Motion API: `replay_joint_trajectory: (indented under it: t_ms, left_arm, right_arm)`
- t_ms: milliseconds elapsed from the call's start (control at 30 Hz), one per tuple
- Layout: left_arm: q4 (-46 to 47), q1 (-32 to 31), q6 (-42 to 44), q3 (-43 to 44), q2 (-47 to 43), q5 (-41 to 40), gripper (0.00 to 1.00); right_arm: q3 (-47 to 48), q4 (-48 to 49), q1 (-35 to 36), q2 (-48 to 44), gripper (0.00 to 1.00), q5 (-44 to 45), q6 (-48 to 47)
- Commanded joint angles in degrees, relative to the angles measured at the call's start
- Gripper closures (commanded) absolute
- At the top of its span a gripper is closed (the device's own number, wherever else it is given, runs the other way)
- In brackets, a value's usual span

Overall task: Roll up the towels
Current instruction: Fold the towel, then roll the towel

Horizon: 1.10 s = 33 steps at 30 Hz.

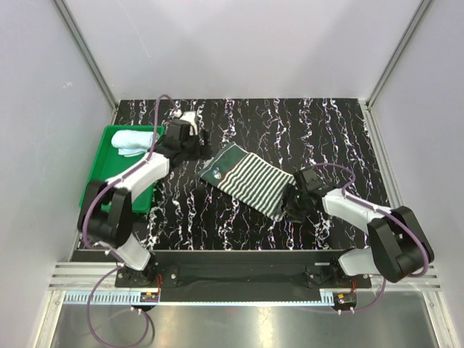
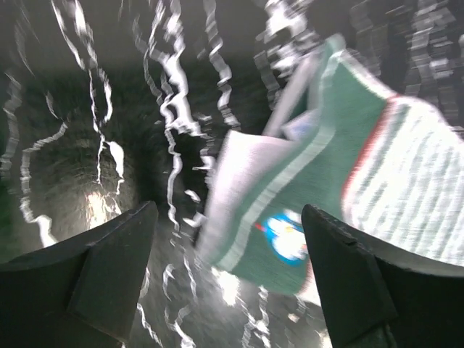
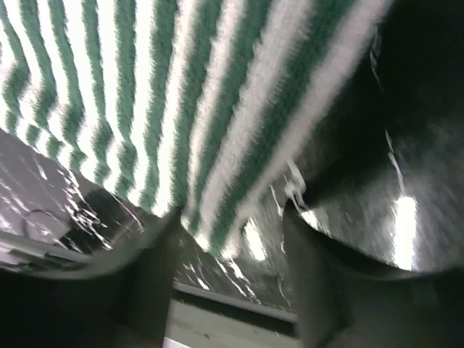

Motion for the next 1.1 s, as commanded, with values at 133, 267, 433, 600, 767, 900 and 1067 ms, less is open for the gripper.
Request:
replay_joint_trajectory:
  t_ms: [133,267,433,600,767,900,1067]
  left_arm:
    - [-3.42,-13.13,4.57,0.61,-15.19,-14.80,0.13]
    - [-0.71,-20.67,4.57,-7.10,-20.99,-14.72,0.16]
    - [2.82,-34.03,4.92,-10.30,-18.99,-19.34,0.27]
    - [-0.43,-47.66,3.78,-3.71,-7.22,-27.28,0.29]
    - [-1.40,-54.17,3.17,3.40,1.57,-30.10,0.29]
    - [-1.66,-56.46,2.90,7.19,5.36,-29.57,0.29]
    - [-2.80,-58.05,1.24,10.97,10.37,-30.97,0.30]
  right_arm:
    - [10.37,-18.34,1.46,-9.34,0.21,10.94,-2.32]
    - [20.74,-25.38,-0.20,-12.25,0.13,21.40,-4.61]
    - [24.36,-25.13,-9.59,-9.62,0.13,20.63,-9.09]
    - [23.32,-23.02,-16.19,-9.96,0.14,17.03,-9.71]
    - [20.68,-21.00,-23.66,-12.69,0.16,11.49,-10.41]
    - [18.92,-20.91,-24.20,-14.01,0.16,9.11,-10.85]
    - [17.34,-20.64,-24.20,-14.97,0.16,8.41,-11.03]
